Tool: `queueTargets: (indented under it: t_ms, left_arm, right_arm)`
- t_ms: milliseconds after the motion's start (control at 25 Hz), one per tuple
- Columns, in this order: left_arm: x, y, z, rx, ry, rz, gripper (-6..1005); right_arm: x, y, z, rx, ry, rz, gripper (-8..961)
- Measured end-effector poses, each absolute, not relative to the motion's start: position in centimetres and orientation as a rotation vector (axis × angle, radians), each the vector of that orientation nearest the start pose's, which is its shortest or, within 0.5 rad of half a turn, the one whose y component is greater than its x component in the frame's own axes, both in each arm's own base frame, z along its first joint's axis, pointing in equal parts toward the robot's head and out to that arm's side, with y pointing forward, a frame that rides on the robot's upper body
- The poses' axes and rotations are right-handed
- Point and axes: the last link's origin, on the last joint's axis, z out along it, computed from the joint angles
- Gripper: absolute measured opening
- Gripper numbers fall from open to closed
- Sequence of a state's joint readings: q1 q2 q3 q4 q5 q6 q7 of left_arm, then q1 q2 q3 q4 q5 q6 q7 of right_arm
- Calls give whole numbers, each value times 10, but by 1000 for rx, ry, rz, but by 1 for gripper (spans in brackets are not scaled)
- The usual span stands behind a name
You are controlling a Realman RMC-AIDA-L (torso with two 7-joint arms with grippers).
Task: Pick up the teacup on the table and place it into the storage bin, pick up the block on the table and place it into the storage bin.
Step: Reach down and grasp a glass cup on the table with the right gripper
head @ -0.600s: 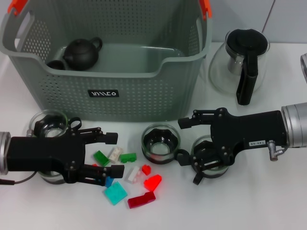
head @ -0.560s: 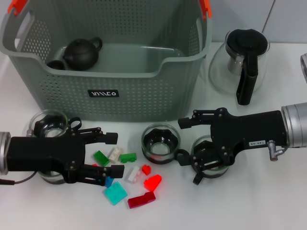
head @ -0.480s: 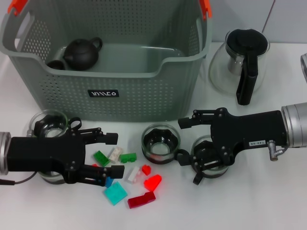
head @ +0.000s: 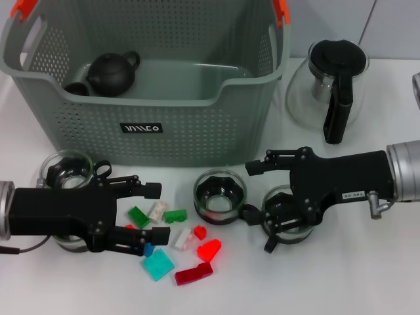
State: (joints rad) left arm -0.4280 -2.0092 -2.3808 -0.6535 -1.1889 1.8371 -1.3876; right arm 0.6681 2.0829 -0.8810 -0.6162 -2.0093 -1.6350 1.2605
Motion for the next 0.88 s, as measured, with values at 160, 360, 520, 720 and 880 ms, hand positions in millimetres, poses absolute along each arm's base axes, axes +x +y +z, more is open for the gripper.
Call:
queueTargets:
  t_ms: [160, 360, 520, 720, 880]
  left_arm:
    - [-276, 275, 24, -2930, -673, -833, 933]
    - [-276, 273, 28, -2935, -673, -854, 933]
    - [-275, 273, 29, -2934, -668, -858, 933]
    - [-275, 275, 28, -2936, -668, -851, 933]
    - [-275, 275, 28, -2934, -669, -850, 933]
  right_arm:
    - [209, 337, -22, -3046, 298, 636, 915]
    - [211, 345, 2, -3058, 519, 550, 914]
    - [209, 346, 25, -3067, 711, 439, 914]
    - [211, 352, 55, -2974, 980, 264, 915]
    - [213, 357, 69, -2877, 1111, 98, 915]
